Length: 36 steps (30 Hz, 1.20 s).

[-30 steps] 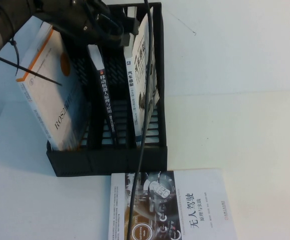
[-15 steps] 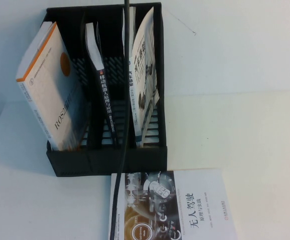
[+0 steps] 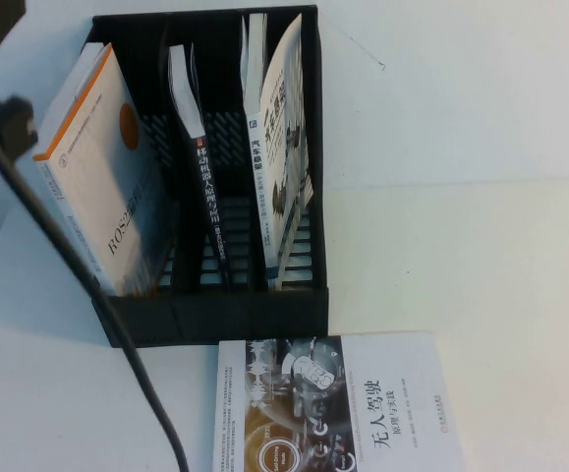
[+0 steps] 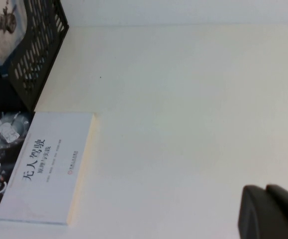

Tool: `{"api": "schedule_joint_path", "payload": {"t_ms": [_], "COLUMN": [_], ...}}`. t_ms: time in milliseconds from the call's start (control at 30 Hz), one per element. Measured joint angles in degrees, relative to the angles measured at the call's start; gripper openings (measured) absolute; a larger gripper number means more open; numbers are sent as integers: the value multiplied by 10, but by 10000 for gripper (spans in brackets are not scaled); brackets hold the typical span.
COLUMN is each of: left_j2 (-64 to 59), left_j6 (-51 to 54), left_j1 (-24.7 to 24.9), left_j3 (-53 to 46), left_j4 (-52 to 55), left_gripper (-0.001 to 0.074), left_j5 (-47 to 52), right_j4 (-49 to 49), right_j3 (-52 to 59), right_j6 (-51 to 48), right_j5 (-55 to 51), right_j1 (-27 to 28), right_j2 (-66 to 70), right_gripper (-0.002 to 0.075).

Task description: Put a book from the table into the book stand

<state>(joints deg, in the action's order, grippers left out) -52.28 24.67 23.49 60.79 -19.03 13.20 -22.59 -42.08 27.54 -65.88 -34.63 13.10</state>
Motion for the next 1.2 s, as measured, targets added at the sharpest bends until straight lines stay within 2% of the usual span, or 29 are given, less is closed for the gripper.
{"api": "schedule_joint_path", "payload": {"t_ms": [233,367,467,633,800,1067,1200], "left_j2": [106,129,130,129,155,297,370], "left_j6": [0,0,0,-3,-23,-30,-36], "left_j1": [0,0,0,0,-16,-140,-191], "left_j3": [-242,-318,-353,-398,-443,-486,-510], "left_j4": [-11,-12,-15,-16,-16,-16,-21], "left_gripper": [-1,-1,-1,-1,-1,-1,-1], "left_j5": [-221,-320,-353,-330,-209,-158,-100], "right_j4": [6,6,6,6,21,72,71], "right_j3": [0,0,0,1,41,79,81], "right_j6": [4,4,4,4,4,4,4], "right_j5": [0,0,0,0,0,-28,-29], "right_j1": [0,0,0,0,0,0,0], "right_j2": [0,0,0,0,0,-1,-1], "right_gripper": [0,0,0,0,0,0,0]}}
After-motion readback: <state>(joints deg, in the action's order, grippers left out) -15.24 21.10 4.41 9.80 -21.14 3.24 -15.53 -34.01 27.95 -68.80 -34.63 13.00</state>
